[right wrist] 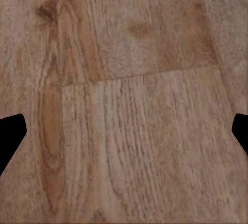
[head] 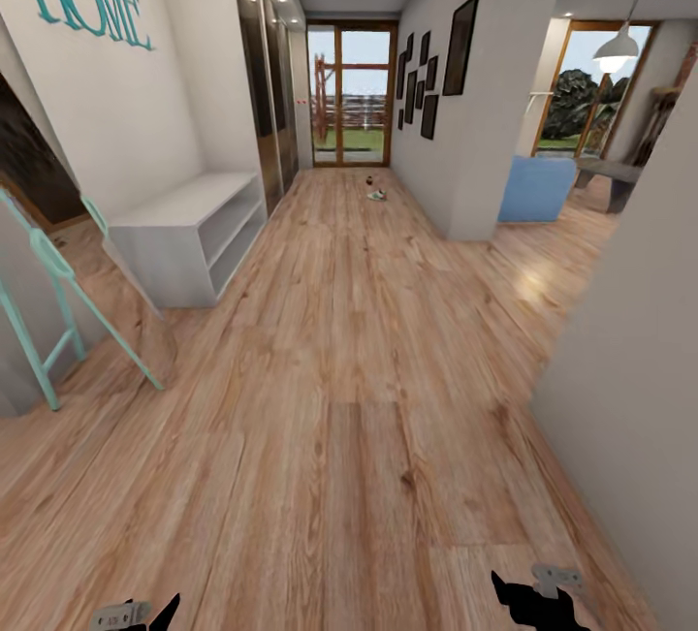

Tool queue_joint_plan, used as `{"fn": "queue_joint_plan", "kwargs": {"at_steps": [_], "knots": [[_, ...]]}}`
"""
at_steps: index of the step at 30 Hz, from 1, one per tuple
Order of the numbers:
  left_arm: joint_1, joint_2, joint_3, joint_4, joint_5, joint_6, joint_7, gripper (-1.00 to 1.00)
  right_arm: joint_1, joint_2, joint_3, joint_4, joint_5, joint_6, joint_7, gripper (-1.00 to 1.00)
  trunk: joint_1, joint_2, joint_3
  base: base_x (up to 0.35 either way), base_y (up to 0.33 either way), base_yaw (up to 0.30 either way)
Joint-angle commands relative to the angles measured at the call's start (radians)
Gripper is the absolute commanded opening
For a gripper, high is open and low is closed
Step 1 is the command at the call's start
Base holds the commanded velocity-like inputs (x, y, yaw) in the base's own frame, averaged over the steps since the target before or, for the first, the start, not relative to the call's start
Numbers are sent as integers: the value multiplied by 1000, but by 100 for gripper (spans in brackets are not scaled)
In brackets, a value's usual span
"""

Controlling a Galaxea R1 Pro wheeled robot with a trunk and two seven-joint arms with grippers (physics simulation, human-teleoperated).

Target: Pick up the two gym shoes and the two sandals from the corridor floor and place them onto the hallstand (shoe rack) in the corridor, making sure they are on the rack and not on the floor. Arrange them so the two gym shoes are next to each other and the two sandals are next to each other.

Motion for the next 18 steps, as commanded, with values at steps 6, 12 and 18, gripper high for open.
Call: {"fn": "queue_joint_plan", "kwargs": {"at_steps": [6, 12, 18], "knots": [[-1, 0, 3, 1, 8, 2, -9, 100, -1, 1, -9, 1, 7, -4, 2, 100, 0, 0, -1, 339, 0, 0], [-1, 0, 3, 1, 8, 2, -9, 100, -1, 4, -9, 1, 7, -4, 2, 100, 0, 0, -1, 339, 0, 0], [-1, 0, 3, 1, 8, 2, -9, 100, -1, 12, -9, 1, 8, -5, 0, 100, 0, 0, -1, 339, 0, 0]]}}
